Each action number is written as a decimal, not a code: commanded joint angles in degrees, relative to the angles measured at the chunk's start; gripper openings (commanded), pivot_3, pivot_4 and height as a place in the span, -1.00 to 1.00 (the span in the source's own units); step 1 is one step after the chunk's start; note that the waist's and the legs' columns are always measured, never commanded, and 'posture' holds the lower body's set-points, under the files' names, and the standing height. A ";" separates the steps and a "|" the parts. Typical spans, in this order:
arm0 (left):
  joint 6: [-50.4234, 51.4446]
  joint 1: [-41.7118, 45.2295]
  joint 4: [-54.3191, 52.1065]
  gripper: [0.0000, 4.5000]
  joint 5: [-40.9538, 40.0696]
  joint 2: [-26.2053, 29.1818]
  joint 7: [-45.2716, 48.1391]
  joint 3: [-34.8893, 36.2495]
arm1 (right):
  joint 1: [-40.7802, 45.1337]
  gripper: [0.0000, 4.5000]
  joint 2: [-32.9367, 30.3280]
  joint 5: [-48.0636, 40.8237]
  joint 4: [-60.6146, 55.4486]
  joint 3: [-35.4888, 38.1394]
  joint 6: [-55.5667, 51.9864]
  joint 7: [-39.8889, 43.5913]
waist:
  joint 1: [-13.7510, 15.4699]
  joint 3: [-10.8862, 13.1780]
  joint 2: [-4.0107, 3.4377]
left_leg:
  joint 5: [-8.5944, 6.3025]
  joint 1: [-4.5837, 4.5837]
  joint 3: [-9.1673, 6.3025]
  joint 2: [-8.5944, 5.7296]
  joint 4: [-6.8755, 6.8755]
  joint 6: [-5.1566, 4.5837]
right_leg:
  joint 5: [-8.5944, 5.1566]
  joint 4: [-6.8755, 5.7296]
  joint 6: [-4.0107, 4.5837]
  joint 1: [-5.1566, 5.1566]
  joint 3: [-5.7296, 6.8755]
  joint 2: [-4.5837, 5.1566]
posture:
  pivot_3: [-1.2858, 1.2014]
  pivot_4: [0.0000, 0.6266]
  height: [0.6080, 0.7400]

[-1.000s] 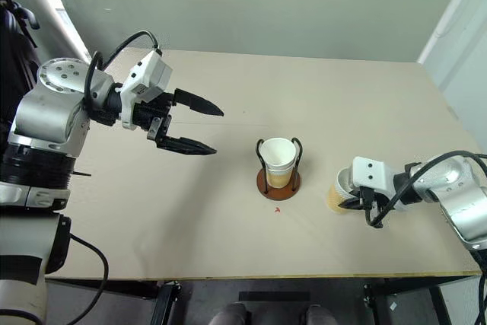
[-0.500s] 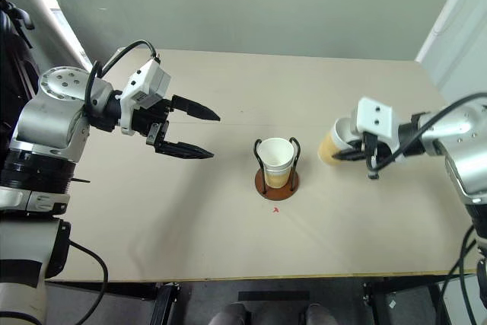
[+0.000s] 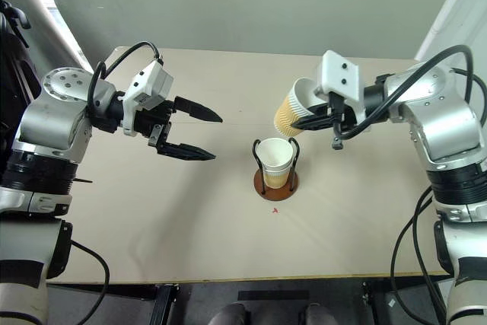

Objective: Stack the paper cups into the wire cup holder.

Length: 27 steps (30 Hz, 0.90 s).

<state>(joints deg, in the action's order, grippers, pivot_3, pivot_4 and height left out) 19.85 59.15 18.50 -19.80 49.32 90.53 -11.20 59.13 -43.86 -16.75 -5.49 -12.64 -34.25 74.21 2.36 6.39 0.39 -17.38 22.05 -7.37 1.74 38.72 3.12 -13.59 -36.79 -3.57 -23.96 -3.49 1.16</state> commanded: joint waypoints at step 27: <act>0.26 -0.99 -2.81 1.00 -0.52 0.13 1.74 1.69 | -0.82 -0.98 1.43 7.00 -0.40 -6.81 8.61 3.94 | -0.11 0.00 0.00 | 0.01 0.01 -0.01 0.00 -0.09 0.01 | -0.01 0.00 0.03 -0.03 0.01 0.03 | 0.03 -0.52 1.00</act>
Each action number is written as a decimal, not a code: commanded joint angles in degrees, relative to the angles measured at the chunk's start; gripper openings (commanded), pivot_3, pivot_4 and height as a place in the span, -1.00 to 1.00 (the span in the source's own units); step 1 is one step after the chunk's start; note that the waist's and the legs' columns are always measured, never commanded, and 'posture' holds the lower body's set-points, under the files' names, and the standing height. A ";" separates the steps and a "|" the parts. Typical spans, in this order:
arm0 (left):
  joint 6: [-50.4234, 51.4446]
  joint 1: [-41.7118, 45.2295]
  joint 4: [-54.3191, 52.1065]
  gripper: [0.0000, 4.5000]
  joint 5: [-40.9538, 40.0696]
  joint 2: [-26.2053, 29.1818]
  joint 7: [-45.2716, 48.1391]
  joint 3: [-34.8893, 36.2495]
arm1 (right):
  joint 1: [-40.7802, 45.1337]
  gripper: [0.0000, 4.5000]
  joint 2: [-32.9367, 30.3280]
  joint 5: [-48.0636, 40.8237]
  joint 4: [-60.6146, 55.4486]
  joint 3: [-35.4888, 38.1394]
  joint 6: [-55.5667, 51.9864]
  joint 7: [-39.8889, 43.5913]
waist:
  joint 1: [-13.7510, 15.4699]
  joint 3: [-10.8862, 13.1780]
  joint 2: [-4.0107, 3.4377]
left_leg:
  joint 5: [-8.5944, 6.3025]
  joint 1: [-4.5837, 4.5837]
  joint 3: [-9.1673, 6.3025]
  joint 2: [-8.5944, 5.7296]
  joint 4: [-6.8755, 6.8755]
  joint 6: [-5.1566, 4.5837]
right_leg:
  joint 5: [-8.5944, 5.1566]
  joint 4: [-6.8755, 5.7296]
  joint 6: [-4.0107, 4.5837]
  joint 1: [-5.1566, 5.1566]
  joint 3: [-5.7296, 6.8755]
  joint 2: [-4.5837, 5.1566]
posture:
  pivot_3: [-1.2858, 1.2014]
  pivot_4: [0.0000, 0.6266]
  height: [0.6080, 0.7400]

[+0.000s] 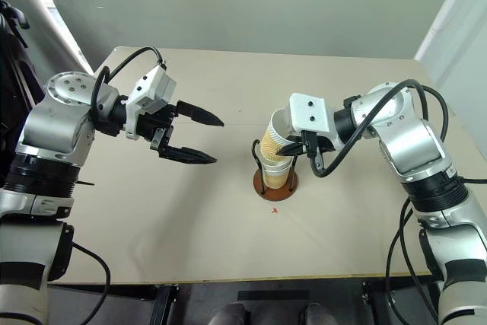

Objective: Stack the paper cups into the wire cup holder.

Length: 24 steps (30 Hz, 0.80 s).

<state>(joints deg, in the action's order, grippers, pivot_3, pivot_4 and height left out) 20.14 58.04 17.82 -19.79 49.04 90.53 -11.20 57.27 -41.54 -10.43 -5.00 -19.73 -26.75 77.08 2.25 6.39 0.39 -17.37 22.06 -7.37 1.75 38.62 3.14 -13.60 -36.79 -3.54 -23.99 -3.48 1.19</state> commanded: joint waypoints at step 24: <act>8.61 0.31 -9.55 1.00 -5.65 0.42 0.03 2.57 | 2.08 -0.58 1.97 6.51 2.52 -3.00 6.57 3.95 | 0.00 0.00 0.00 | 0.00 0.00 0.00 0.00 -0.02 0.00 | 0.00 0.01 0.00 0.01 0.01 0.00 | 0.03 -0.52 1.00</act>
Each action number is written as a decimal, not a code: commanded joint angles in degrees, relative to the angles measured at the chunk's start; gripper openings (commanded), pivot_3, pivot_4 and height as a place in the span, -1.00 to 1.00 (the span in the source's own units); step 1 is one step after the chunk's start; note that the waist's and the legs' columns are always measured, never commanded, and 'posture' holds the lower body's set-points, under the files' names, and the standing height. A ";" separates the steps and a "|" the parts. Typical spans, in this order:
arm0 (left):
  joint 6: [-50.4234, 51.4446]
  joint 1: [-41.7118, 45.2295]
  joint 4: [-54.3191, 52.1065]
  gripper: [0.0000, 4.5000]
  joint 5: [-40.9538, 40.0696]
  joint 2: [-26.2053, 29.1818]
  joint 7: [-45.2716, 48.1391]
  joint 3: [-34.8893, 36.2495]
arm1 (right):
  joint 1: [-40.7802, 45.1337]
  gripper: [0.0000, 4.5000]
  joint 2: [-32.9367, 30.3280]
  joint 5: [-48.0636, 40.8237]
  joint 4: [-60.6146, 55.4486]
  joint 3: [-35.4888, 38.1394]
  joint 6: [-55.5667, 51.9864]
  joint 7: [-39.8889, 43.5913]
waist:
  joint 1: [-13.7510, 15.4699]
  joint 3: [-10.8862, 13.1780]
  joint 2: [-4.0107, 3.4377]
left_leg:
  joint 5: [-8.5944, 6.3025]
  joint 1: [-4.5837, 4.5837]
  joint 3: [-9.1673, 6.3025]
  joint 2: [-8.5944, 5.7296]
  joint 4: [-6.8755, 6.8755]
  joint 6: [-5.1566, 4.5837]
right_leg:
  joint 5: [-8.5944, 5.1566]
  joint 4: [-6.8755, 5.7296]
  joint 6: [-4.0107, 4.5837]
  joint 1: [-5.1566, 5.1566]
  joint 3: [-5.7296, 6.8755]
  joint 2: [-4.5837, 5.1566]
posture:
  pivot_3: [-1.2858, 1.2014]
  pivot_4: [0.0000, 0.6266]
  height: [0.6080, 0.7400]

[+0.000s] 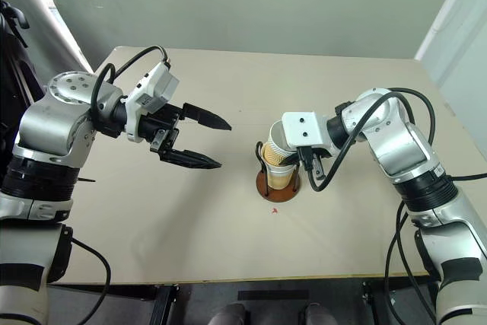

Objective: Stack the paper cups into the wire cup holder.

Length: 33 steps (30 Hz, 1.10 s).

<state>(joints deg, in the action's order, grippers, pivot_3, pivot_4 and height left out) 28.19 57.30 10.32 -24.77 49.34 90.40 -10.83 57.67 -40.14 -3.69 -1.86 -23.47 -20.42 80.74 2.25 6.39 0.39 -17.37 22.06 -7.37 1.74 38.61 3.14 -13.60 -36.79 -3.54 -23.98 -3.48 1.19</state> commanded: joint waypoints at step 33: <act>0.06 -8.77 0.16 1.00 -0.29 -8.35 -28.03 17.18 | -8.67 0.05 12.03 -9.79 7.40 32.97 -13.76 -50.11 | -0.07 0.00 -0.01 | 0.07 -0.09 0.01 0.00 -0.09 0.13 | -0.04 -0.10 0.06 -0.03 0.03 0.00 | 0.03 -0.52 1.00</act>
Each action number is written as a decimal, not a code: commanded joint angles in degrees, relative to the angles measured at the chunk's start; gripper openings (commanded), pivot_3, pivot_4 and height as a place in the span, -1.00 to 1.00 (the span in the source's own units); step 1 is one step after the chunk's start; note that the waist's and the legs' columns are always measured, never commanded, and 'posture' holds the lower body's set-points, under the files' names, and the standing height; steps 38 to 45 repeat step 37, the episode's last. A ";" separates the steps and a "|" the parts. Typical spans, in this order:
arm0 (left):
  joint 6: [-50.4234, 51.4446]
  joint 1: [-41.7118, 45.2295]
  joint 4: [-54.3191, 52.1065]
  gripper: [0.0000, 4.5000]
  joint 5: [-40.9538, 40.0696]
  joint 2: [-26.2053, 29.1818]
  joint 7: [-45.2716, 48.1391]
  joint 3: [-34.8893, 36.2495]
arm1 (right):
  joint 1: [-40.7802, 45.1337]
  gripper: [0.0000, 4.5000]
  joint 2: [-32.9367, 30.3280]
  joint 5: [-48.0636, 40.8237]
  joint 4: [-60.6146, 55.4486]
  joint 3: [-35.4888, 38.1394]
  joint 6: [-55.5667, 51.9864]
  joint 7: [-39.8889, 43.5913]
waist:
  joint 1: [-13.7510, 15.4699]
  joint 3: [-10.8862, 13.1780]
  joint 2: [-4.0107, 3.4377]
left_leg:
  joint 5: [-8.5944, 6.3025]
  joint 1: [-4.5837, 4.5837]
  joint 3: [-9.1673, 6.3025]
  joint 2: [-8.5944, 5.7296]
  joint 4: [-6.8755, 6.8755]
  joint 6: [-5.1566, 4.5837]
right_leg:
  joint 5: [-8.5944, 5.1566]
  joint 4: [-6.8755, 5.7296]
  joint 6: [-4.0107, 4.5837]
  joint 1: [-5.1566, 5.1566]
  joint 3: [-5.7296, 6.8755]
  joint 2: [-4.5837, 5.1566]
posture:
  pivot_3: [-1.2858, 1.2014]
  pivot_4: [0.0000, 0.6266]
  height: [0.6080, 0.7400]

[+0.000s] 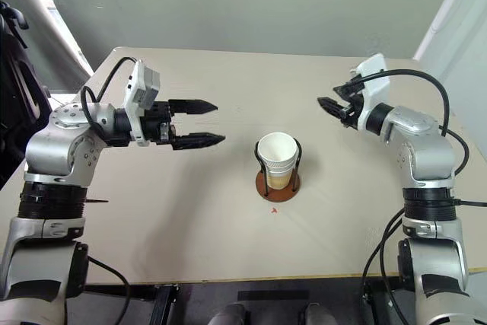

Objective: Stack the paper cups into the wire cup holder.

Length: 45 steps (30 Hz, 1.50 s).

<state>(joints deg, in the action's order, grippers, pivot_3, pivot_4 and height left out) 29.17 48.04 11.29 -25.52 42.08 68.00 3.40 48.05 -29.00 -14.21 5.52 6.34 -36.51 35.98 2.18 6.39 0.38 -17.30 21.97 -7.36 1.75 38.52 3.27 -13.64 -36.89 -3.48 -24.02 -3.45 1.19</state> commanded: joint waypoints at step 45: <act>-4.05 -1.40 0.77 1.00 3.53 -16.04 -40.69 9.50 | 5.38 0.05 7.78 0.47 21.63 10.56 23.01 -27.46 | 1.01 0.00 0.00 | 0.07 0.00 0.19 -0.02 -0.29 0.15 | 0.05 -0.04 0.10 -0.23 -0.05 0.00 | 0.03 -0.52 1.00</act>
